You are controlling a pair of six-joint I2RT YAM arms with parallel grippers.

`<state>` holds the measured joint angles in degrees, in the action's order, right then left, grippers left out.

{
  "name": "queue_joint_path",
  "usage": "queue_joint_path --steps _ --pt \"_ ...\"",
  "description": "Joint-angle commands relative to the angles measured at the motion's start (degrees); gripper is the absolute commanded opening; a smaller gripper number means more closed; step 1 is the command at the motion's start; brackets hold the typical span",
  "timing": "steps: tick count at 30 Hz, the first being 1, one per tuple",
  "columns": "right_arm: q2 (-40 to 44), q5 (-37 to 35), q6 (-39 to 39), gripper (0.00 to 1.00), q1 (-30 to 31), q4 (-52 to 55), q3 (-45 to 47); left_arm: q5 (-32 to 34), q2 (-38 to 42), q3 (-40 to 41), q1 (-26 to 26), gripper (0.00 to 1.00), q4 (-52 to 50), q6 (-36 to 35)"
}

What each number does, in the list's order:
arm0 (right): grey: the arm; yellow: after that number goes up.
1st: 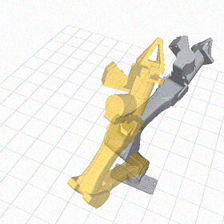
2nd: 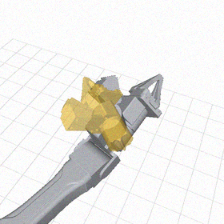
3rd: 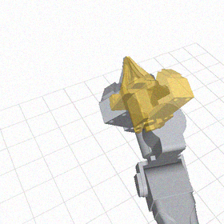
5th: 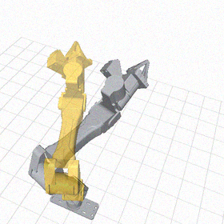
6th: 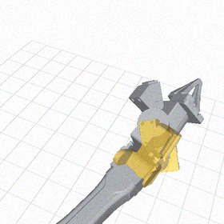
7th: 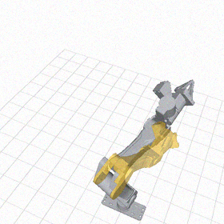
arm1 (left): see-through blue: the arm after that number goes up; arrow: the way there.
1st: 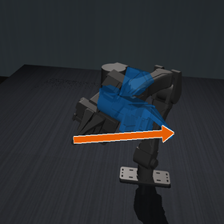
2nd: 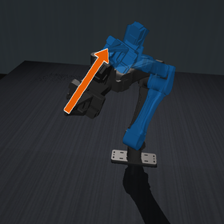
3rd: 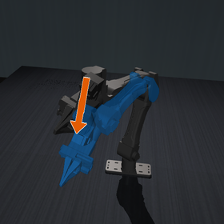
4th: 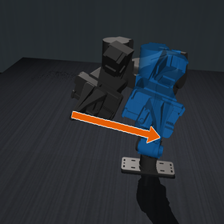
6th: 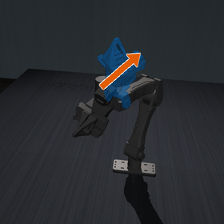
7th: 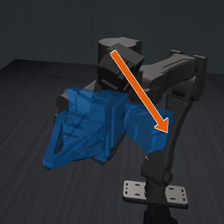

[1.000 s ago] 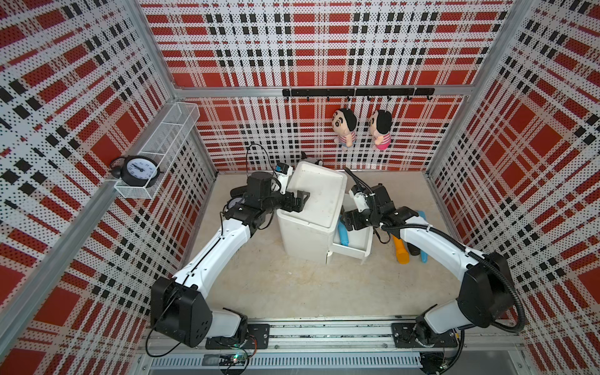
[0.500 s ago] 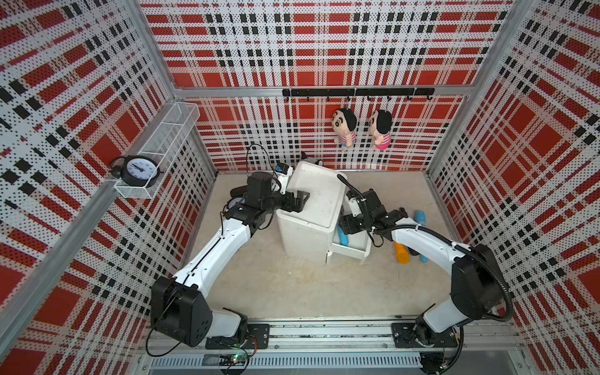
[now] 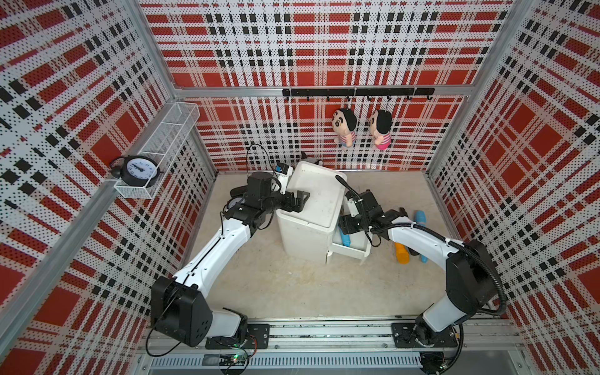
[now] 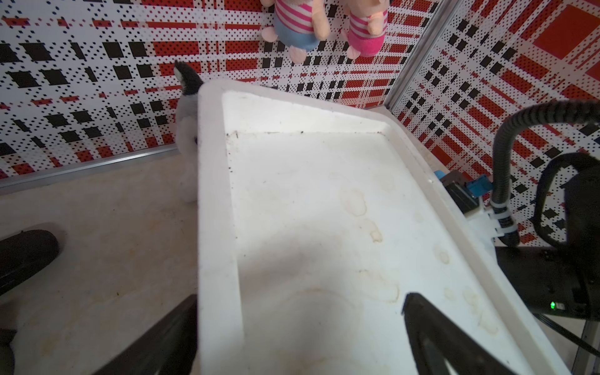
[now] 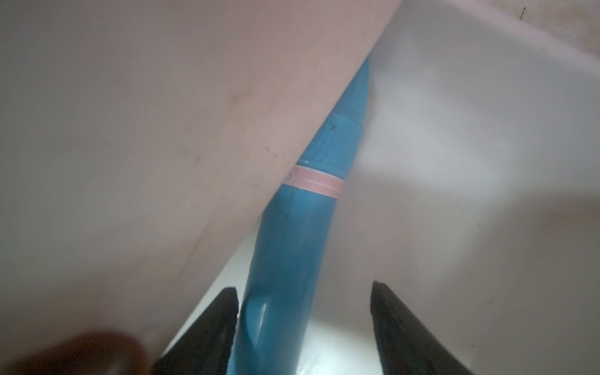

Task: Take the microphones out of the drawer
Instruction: Pick up the microphone from the drawer.

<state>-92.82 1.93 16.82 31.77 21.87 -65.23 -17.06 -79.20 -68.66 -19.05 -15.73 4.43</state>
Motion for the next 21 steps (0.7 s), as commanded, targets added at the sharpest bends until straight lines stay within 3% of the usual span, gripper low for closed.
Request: queue_joint_path --steps 1,13,21 --pt "-1.40 -0.52 0.65 0.66 0.76 0.61 -1.17 1.55 -0.52 0.88 0.59 0.98 -1.91 -0.91" --pt "-2.55 -1.90 1.11 0.54 0.76 1.94 -2.44 1.57 -0.33 0.98 0.59 0.98 -1.91 -0.91" --pt "-2.98 -1.13 1.49 0.29 0.75 1.20 -3.29 1.67 -0.25 1.06 0.59 0.98 -1.92 -0.96"
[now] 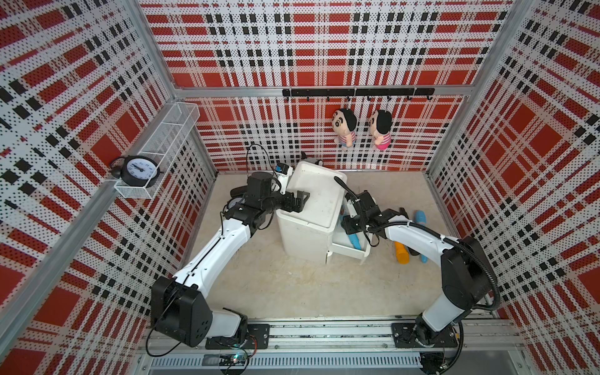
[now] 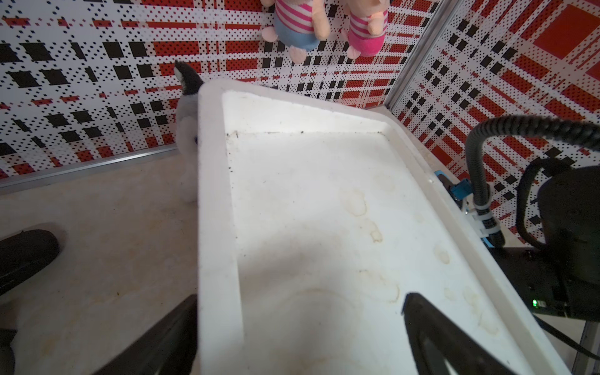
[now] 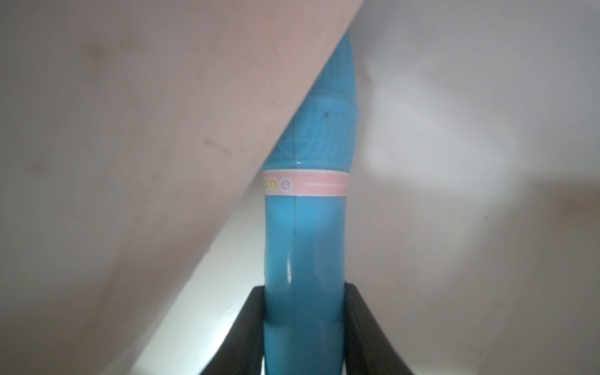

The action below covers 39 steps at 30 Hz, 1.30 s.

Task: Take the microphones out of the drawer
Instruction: Pick up the microphone from the drawer.

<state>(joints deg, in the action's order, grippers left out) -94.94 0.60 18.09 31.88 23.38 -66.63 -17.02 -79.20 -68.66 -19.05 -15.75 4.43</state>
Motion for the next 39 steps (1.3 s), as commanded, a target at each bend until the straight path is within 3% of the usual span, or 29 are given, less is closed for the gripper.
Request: queue_joint_path --steps 1,5,12,20,32,36,39 --pt "-1.00 0.32 0.28 0.27 0.66 0.03 -2.33 1.63 -0.18 1.08 0.61 0.98 -1.87 -0.94" --pt "-0.62 0.90 0.72 0.25 0.64 0.06 -2.69 1.59 -0.17 1.08 0.59 0.98 -1.92 -0.96" --pt "0.38 -0.56 1.06 0.09 0.66 1.41 -2.58 1.55 -0.08 1.08 0.60 0.98 -1.85 -0.96" --pt "-0.67 -4.84 3.11 0.17 0.44 3.28 -2.82 1.55 -0.08 1.16 0.59 0.98 -1.90 -0.97" --pt "-1.16 -4.65 2.04 0.10 0.47 4.61 -4.91 0.91 -0.17 0.77 1.12 0.98 -1.91 -0.89" --pt "-2.04 -3.78 1.98 0.21 0.42 3.72 -4.82 0.84 -0.10 0.81 1.12 0.98 -1.89 -0.89" --pt "-2.86 -3.65 1.70 0.43 0.44 3.09 -4.91 0.76 -0.14 0.81 1.12 0.98 -1.90 -0.83"
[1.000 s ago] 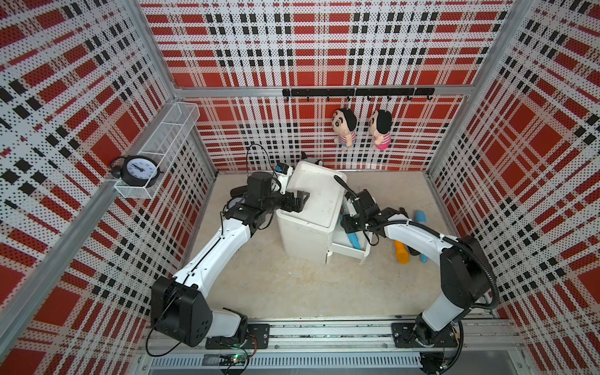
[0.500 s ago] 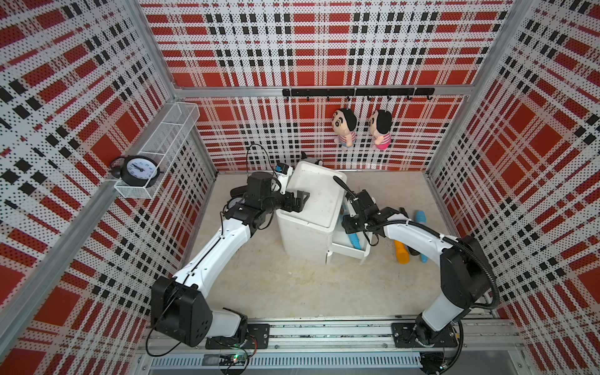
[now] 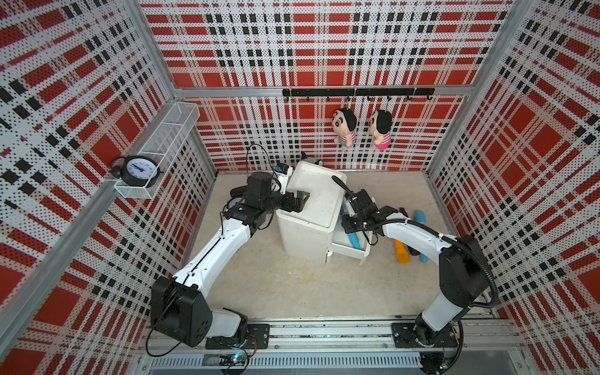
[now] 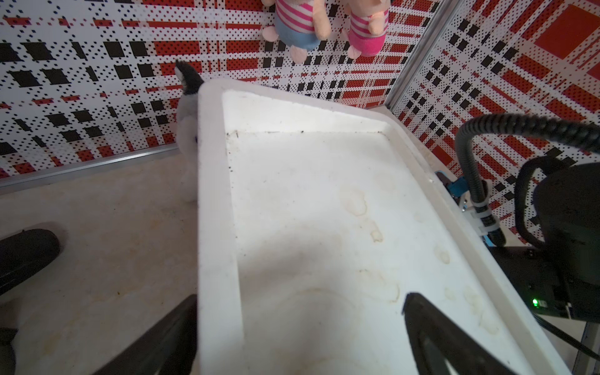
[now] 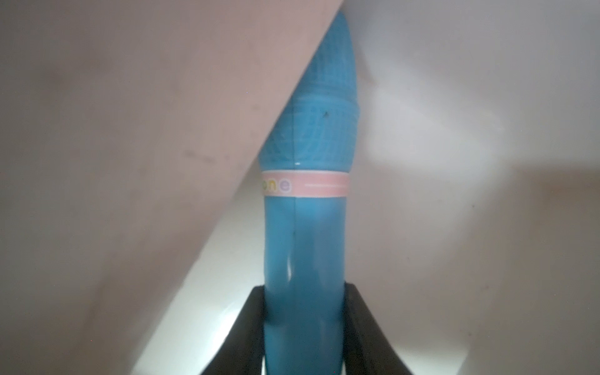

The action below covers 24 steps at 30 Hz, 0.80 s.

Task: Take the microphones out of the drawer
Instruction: Pick up the microphone from the drawer.

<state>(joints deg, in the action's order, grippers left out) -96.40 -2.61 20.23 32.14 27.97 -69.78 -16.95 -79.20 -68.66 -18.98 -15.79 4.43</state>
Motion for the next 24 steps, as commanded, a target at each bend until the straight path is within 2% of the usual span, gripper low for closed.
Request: queue_joint_path --steps 1,4,16,18,22,24 --pt "-1.71 -0.52 -0.59 0.47 0.16 -1.79 -1.76 0.71 -0.17 0.76 1.05 0.98 -1.87 -0.89" --pt "-2.83 -0.73 -0.80 0.52 0.12 -2.46 -2.01 0.69 -0.08 0.90 0.99 0.98 -1.87 -0.90" --pt "-6.22 -0.85 -1.90 0.52 -0.38 -3.88 -4.21 1.39 0.29 1.08 0.53 0.98 -1.87 -1.00" --pt "-6.49 -0.62 -1.94 0.48 -0.54 -4.07 -4.37 1.37 0.27 1.16 0.53 0.98 -1.87 -1.07" --pt "-6.35 -1.31 -1.61 0.31 -0.63 -3.89 -4.28 1.39 0.10 1.13 0.48 0.98 -1.87 -1.01" --pt "-5.95 -1.55 -1.26 0.29 -0.64 -3.84 -4.05 1.42 0.01 1.08 0.44 0.98 -1.85 -0.98"
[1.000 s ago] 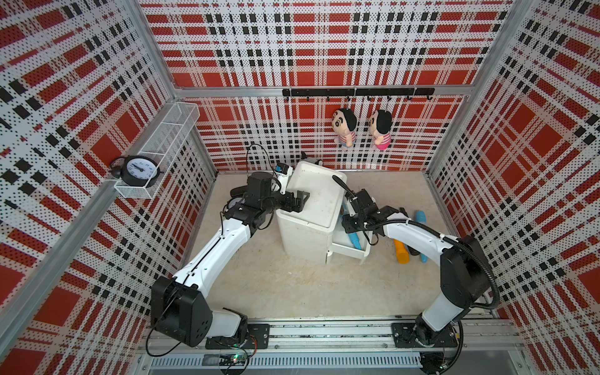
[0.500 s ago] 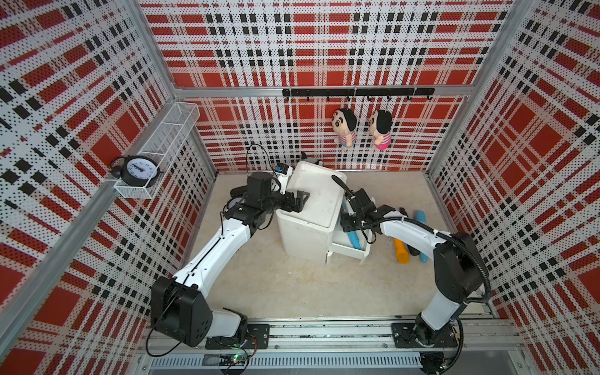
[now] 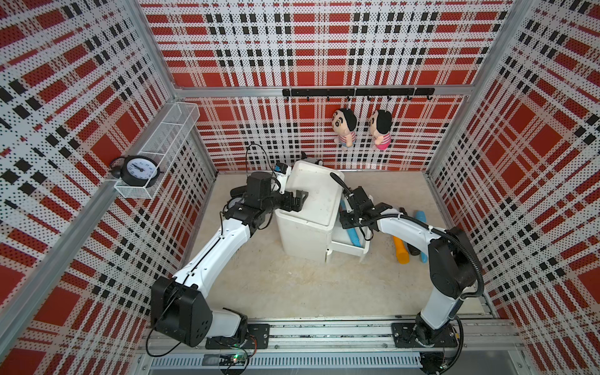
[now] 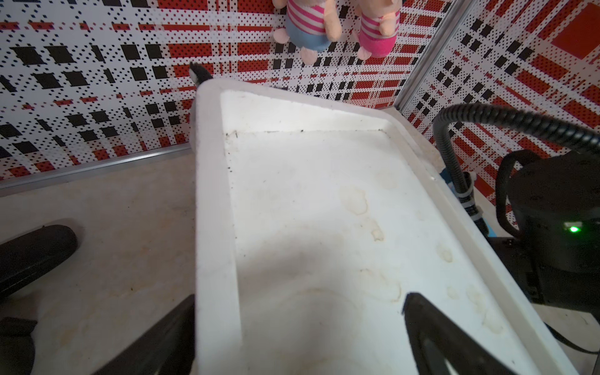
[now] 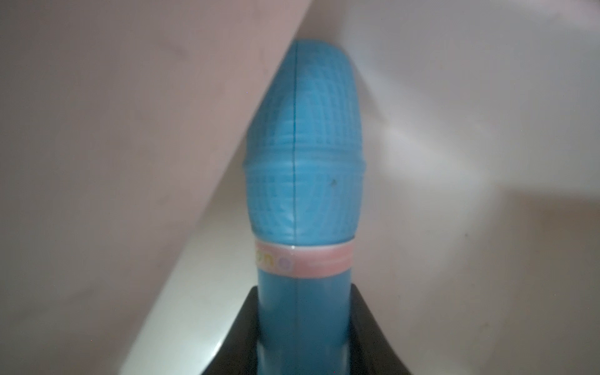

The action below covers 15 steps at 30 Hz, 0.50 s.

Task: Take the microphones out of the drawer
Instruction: Pick up the microphone from the drawer.

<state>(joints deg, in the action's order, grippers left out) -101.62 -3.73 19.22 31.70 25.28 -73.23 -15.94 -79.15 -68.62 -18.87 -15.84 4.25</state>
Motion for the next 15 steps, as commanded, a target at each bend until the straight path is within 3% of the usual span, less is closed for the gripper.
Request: queue_joint_path --steps 1,8,15 --pt "-0.47 -0.47 0.05 0.27 -0.30 -1.05 -0.47 0.39 -0.03 1.03 0.33 0.98 -1.81 -0.80" --pt "3.90 3.92 2.86 0.01 -2.42 -4.12 2.71 0.39 -0.17 1.12 0.33 0.98 -1.82 -0.80" --pt "7.38 7.93 5.50 0.00 -3.97 -8.31 4.86 0.17 -0.43 0.94 0.33 0.98 -1.76 -0.70"
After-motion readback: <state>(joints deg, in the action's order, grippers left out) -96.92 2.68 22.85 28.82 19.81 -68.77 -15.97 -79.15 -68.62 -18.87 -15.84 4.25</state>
